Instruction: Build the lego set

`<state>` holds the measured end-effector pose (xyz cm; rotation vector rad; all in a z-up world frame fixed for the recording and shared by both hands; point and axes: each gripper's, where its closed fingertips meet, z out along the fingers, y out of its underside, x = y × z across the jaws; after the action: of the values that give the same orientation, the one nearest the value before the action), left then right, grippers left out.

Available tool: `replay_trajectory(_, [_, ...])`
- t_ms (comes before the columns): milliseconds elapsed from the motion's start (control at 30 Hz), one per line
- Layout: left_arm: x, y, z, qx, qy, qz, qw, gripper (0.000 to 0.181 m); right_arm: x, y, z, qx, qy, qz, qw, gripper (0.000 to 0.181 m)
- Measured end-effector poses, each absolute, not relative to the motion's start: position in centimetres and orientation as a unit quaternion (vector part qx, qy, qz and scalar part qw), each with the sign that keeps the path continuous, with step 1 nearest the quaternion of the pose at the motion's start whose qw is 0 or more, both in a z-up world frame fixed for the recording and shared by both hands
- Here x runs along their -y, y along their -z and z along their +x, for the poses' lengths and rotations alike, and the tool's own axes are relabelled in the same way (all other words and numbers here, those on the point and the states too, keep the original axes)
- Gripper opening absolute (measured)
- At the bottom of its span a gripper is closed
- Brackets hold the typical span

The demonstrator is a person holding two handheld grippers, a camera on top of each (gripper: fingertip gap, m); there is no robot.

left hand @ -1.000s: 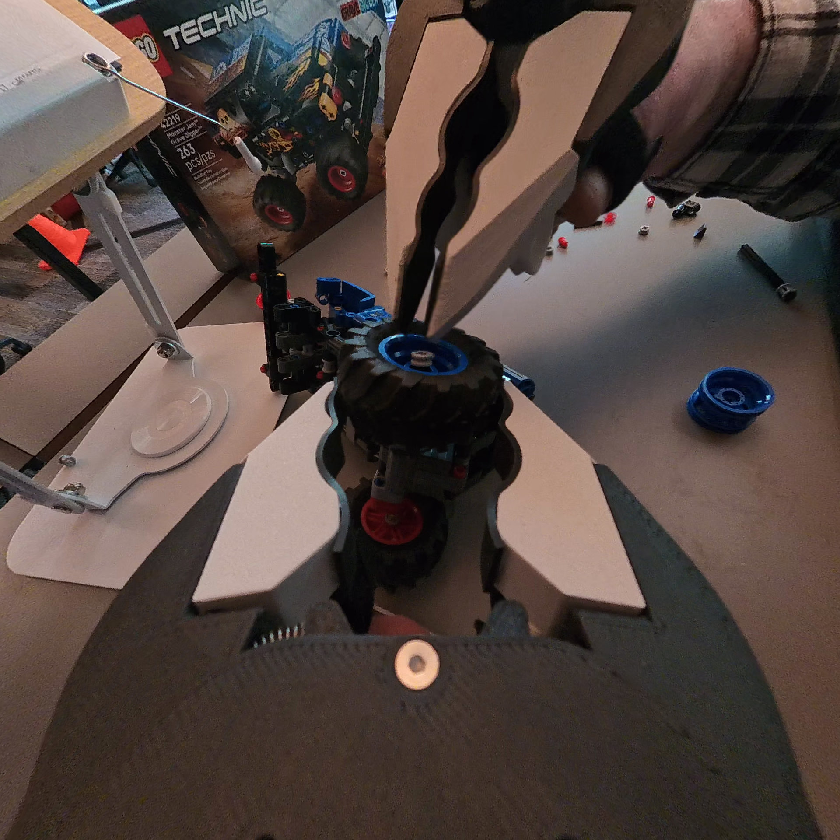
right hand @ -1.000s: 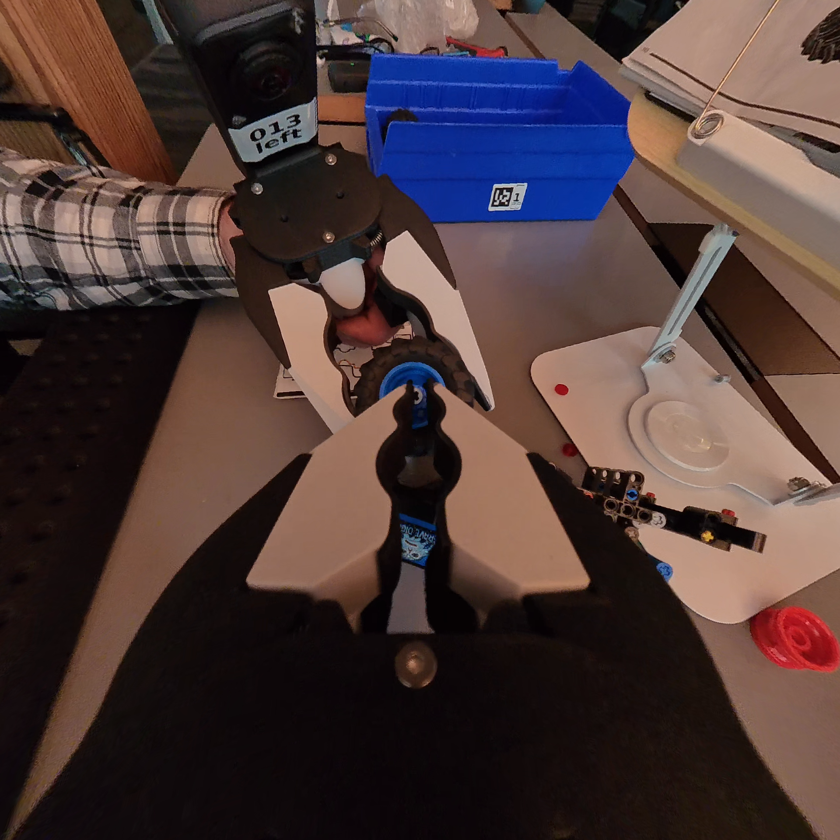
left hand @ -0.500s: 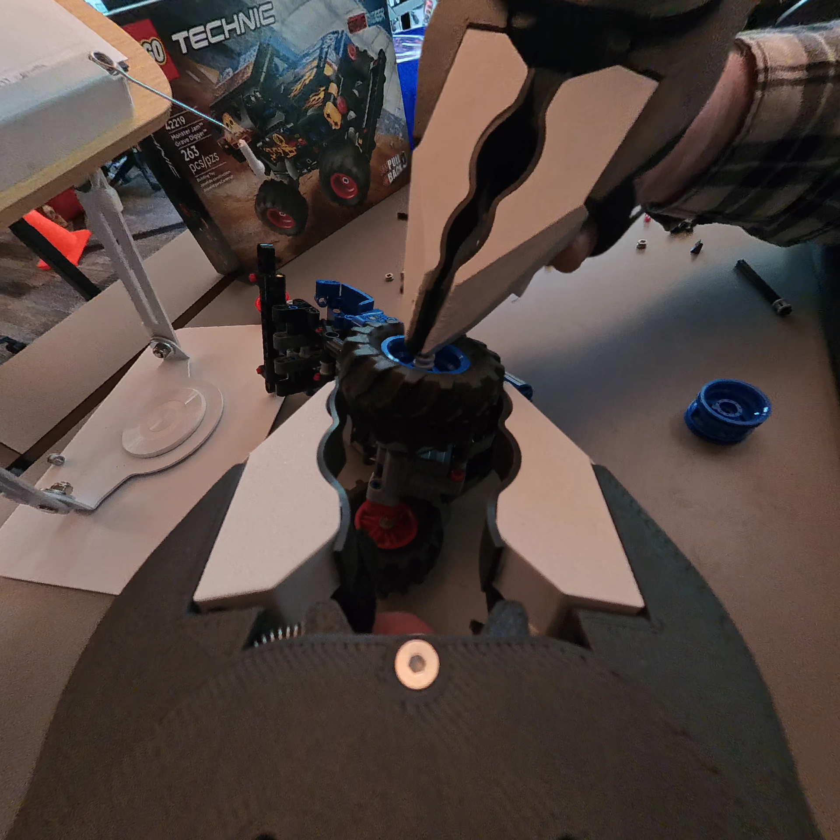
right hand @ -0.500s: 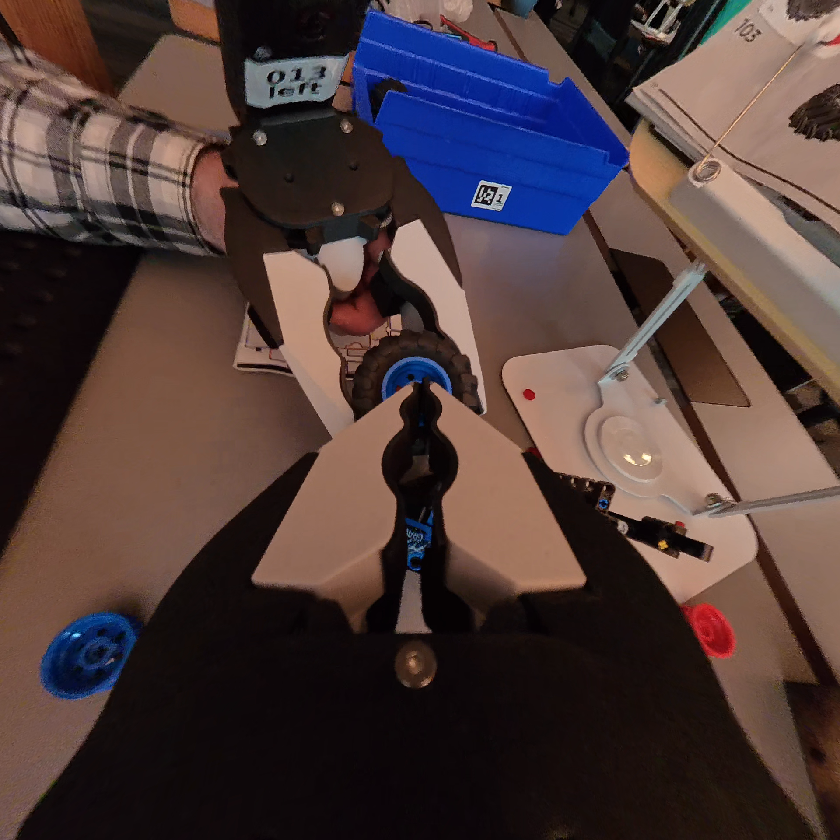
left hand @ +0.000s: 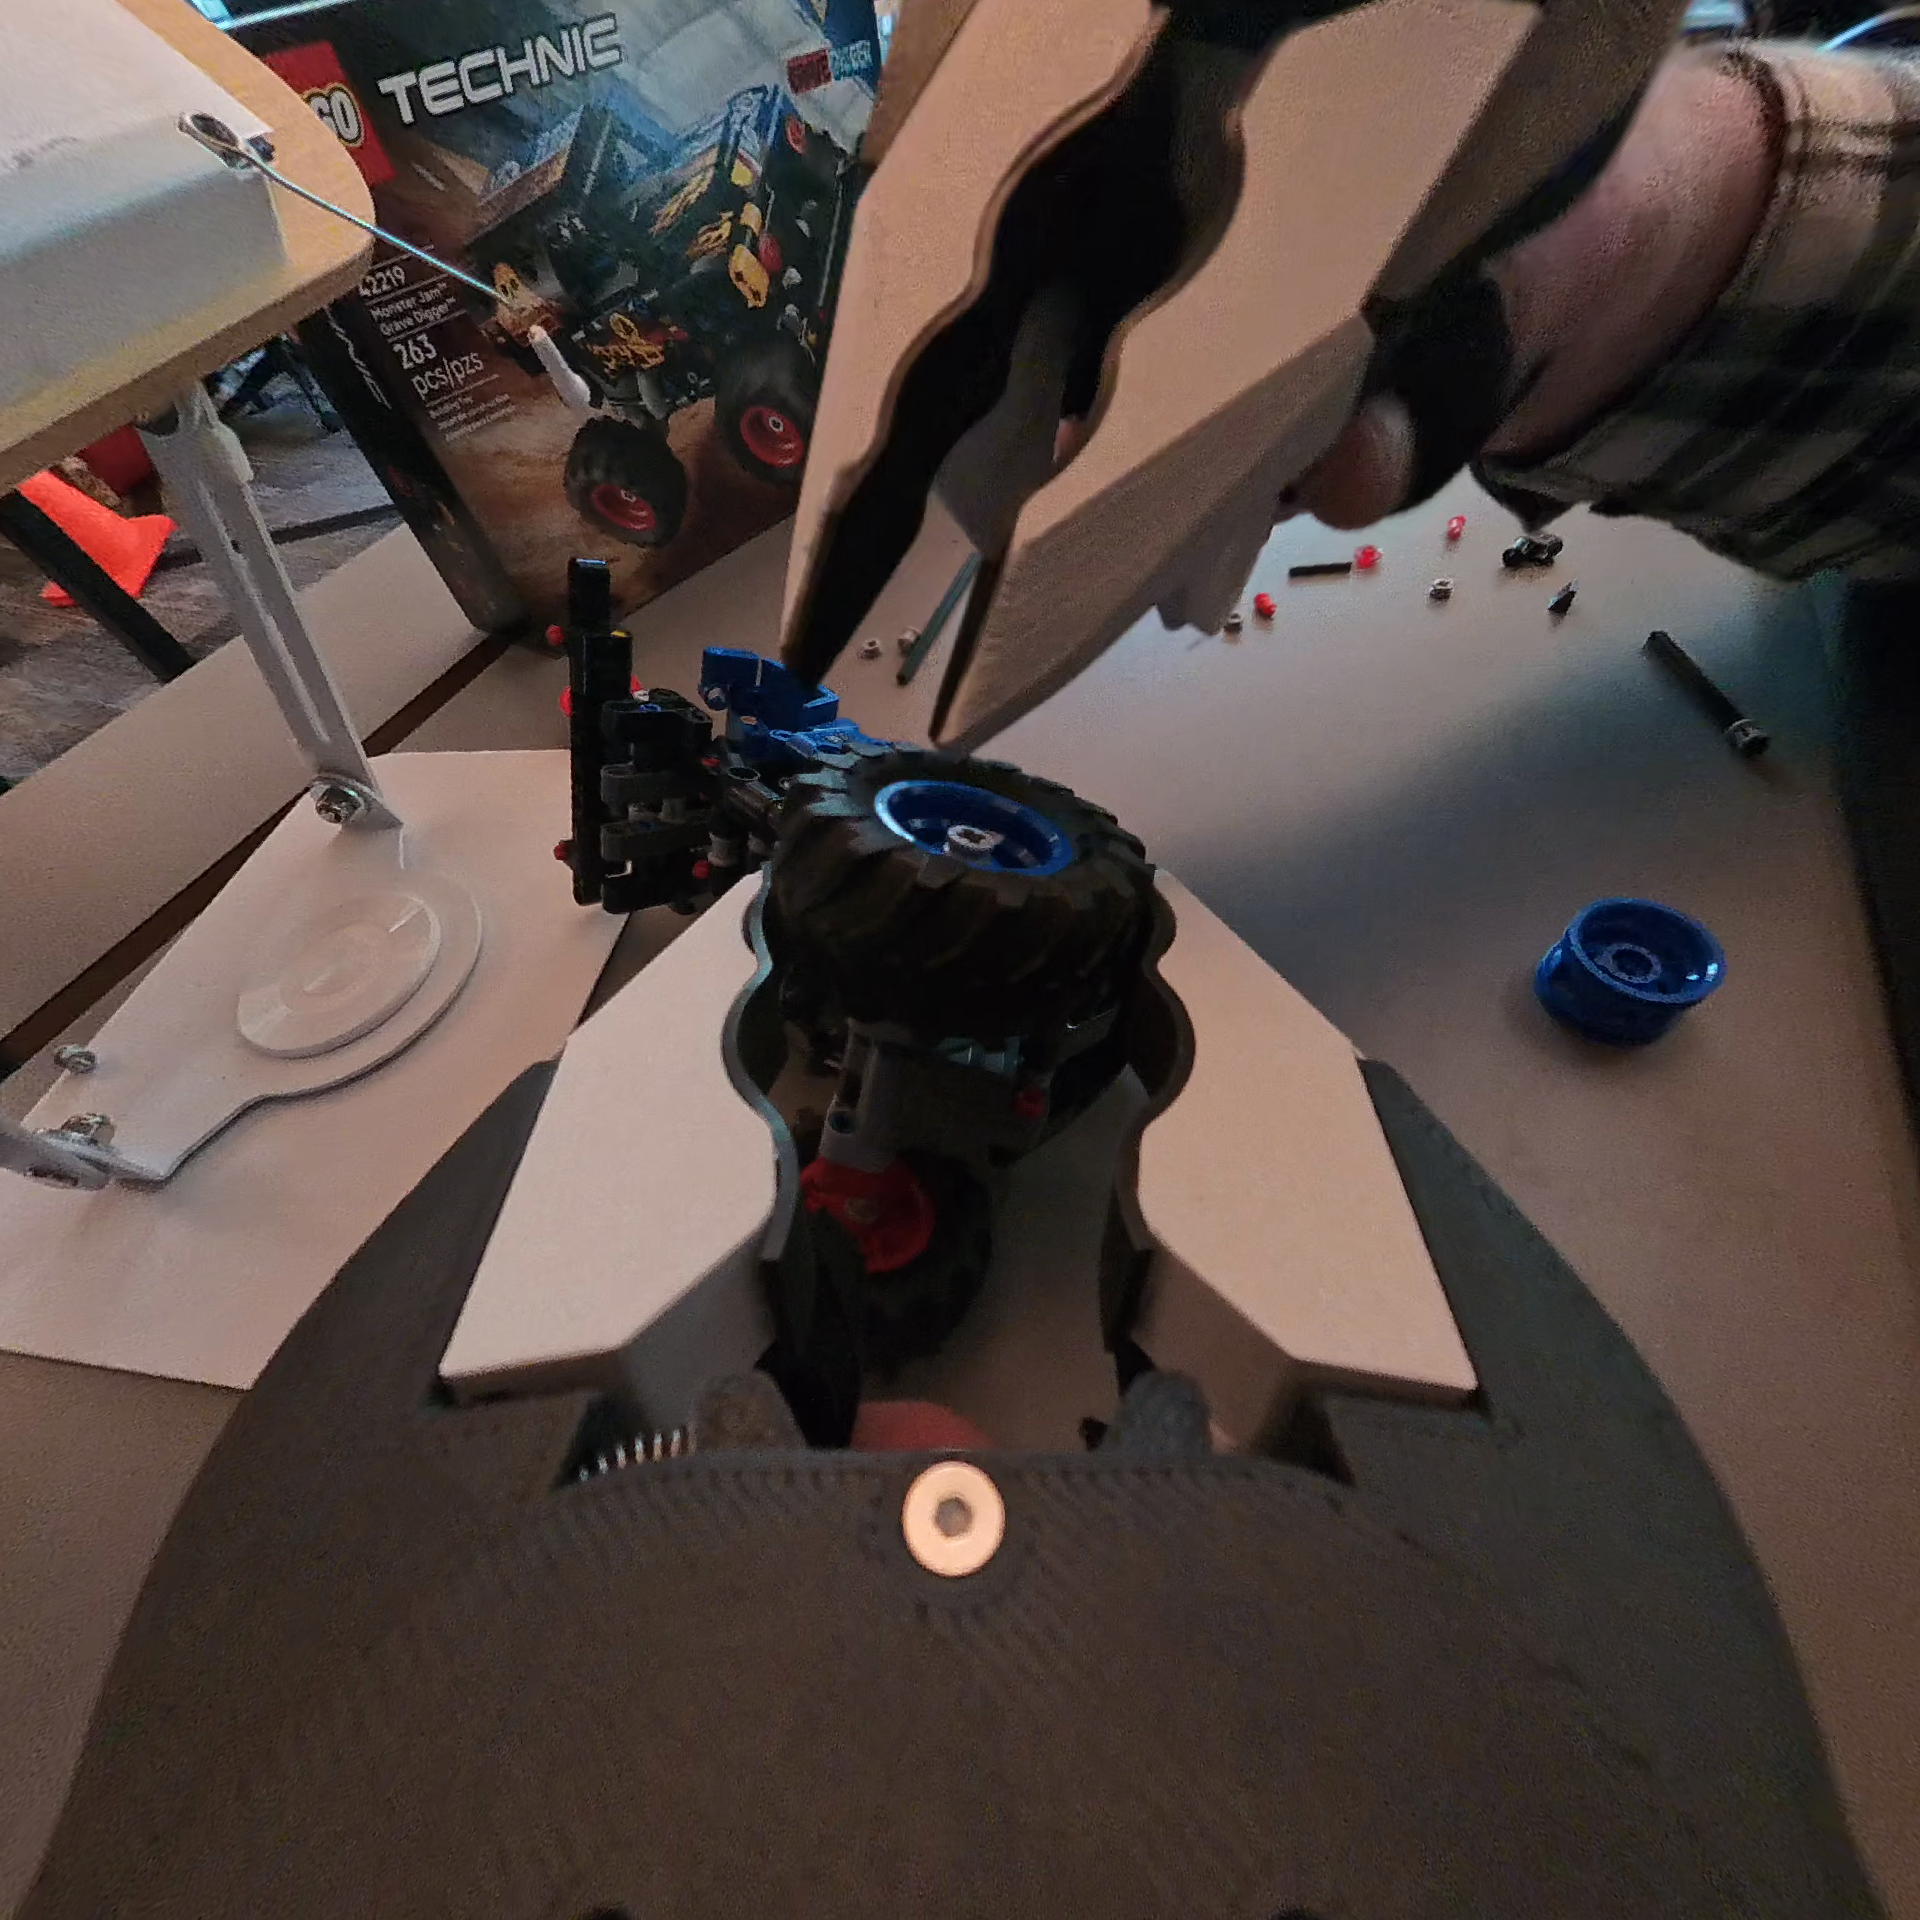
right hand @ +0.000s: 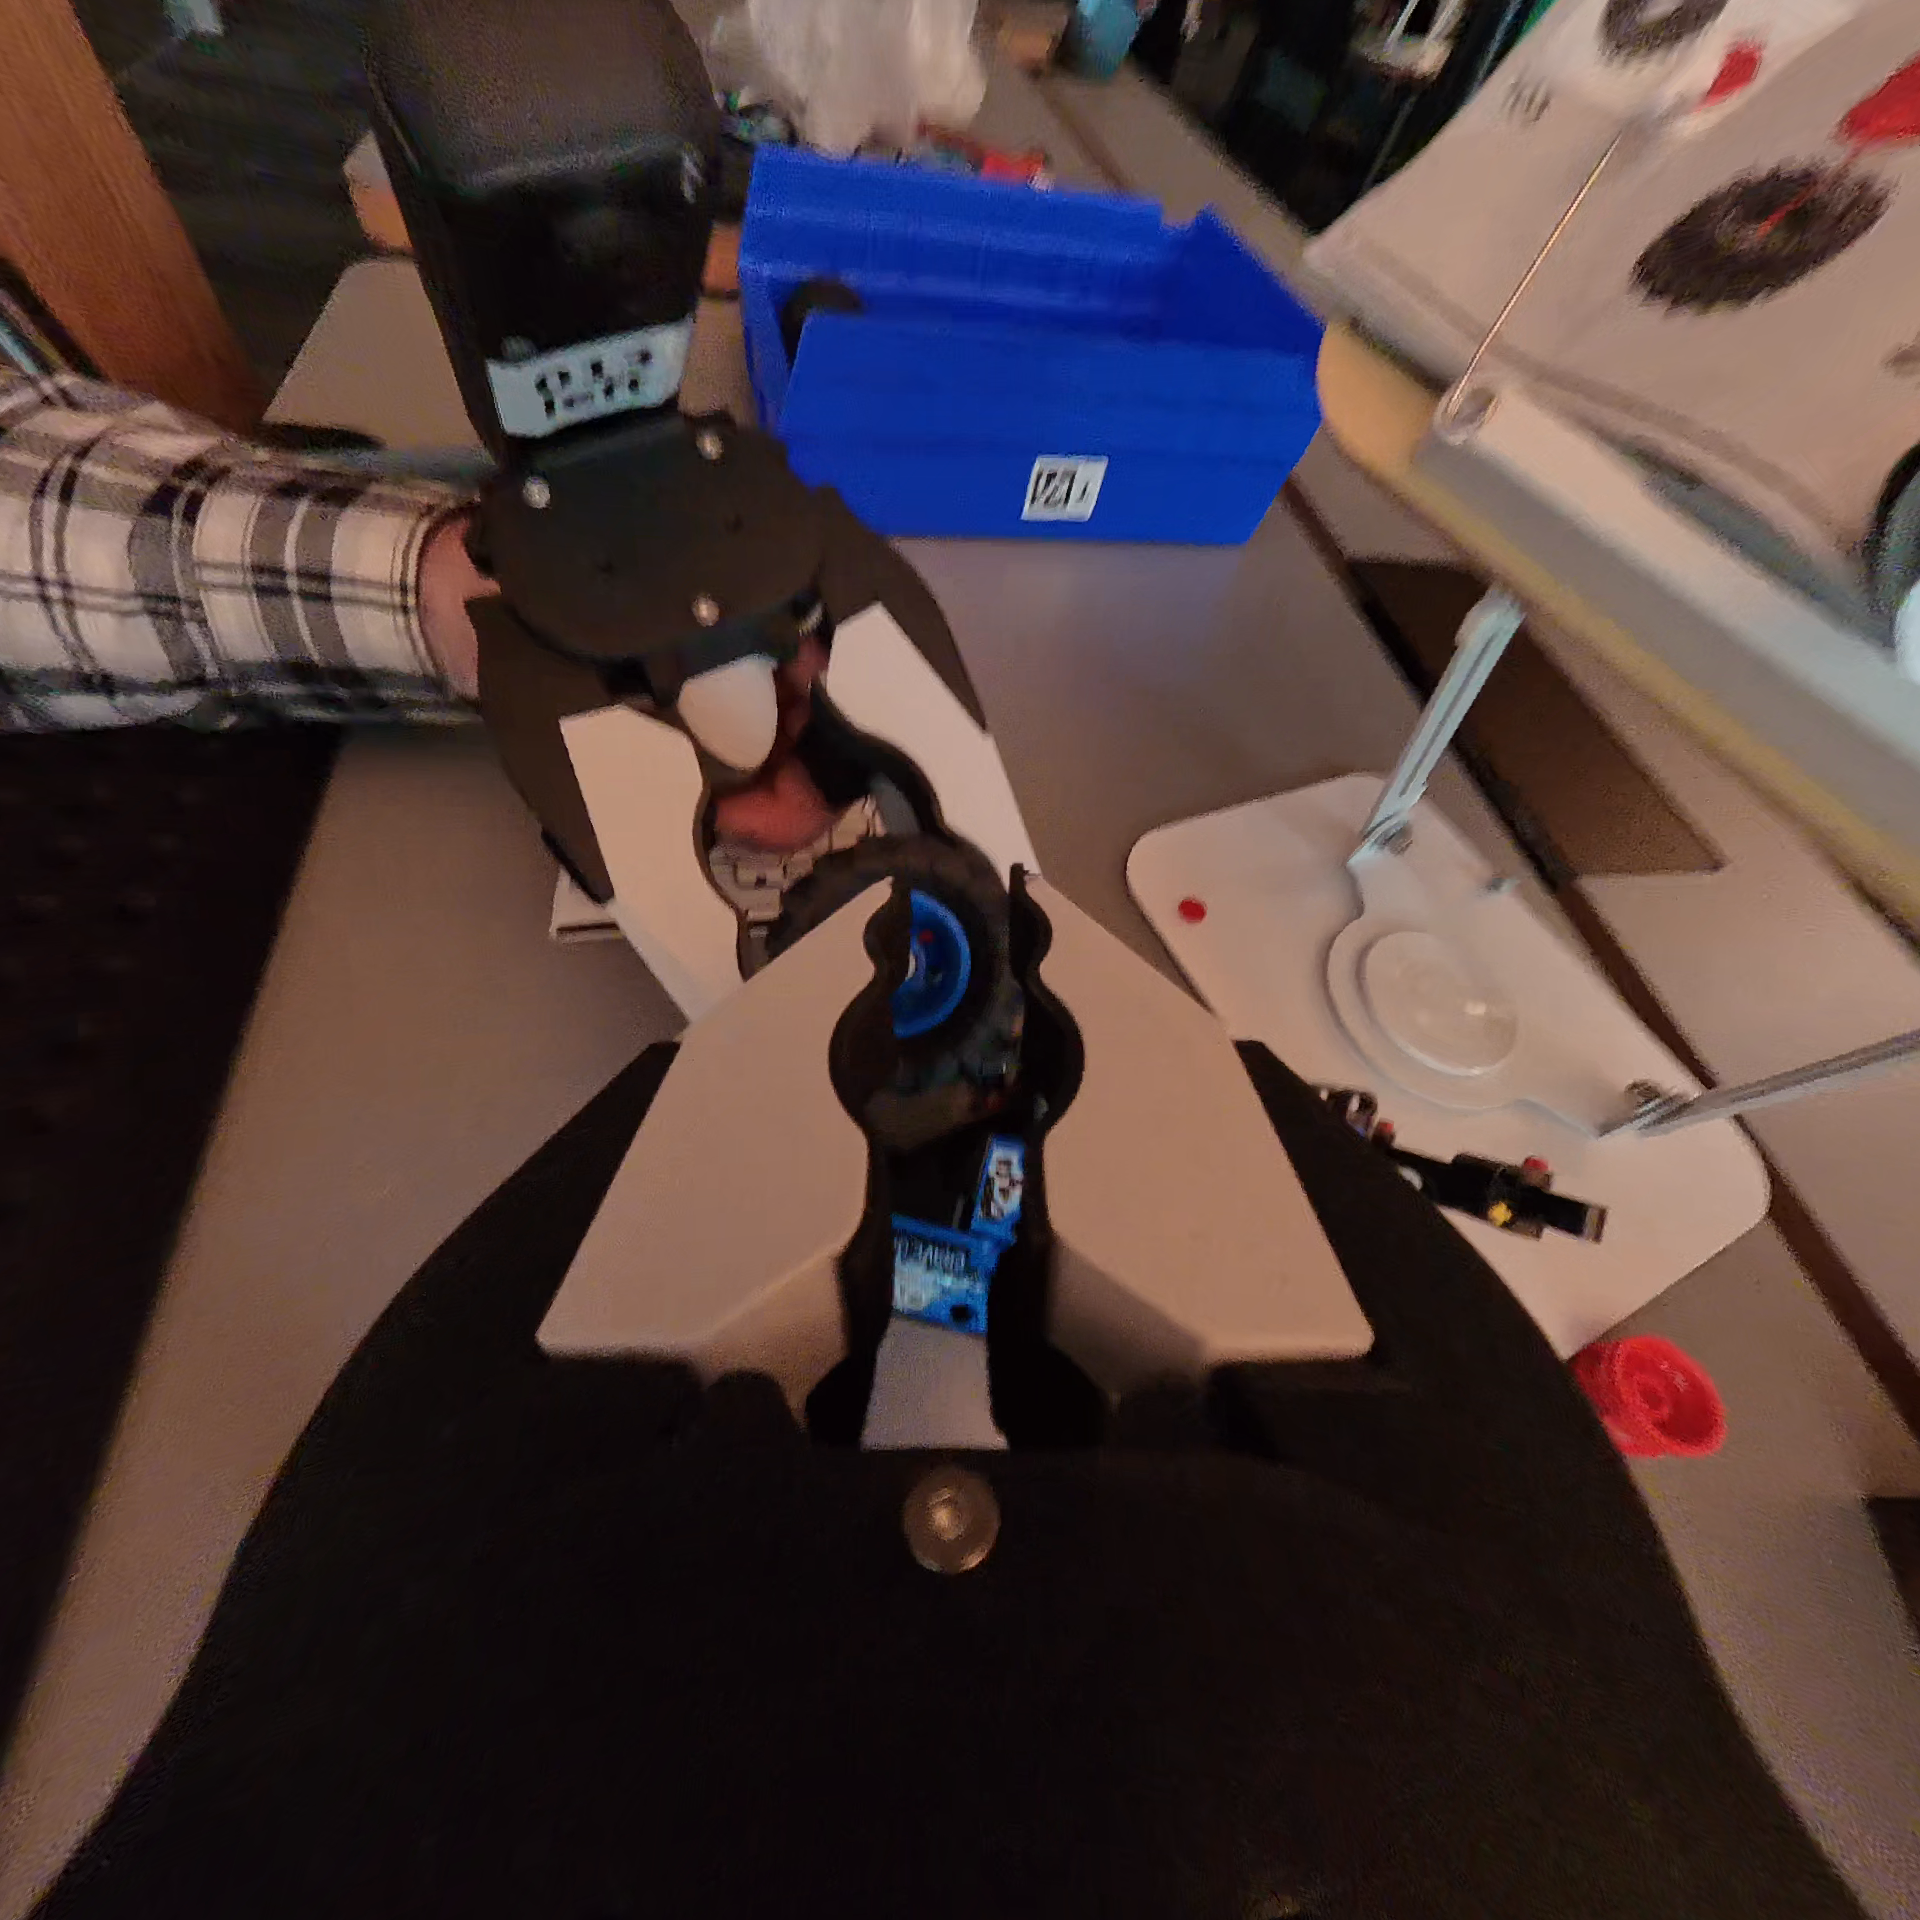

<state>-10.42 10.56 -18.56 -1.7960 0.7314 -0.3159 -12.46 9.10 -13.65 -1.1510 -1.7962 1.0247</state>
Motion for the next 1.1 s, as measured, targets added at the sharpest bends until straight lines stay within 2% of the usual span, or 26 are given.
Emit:
replay_trajectory(133, [-10.6, 18.6, -10.4, -0.309, 0.137, -0.76, 0.554, 0.066, -9.7, 15.5, -12.1, 0.714, -0.409, -0.474, 0.312, 0.025])
replay_trajectory(333, [-10.6, 18.6, -10.3, -0.311, 0.134, -0.758, 0.558, 0.065, -9.7, 15.9, -12.1, 0.7, -0.442, -0.507, 0.241, 0.022])
replay_trajectory(1100, [-11.5, 18.4, -9.8, -0.261, 0.164, -0.764, 0.567, 0.066, -9.8, 16.3, -12.3, 0.774, -0.293, -0.493, 0.269, 0.021])
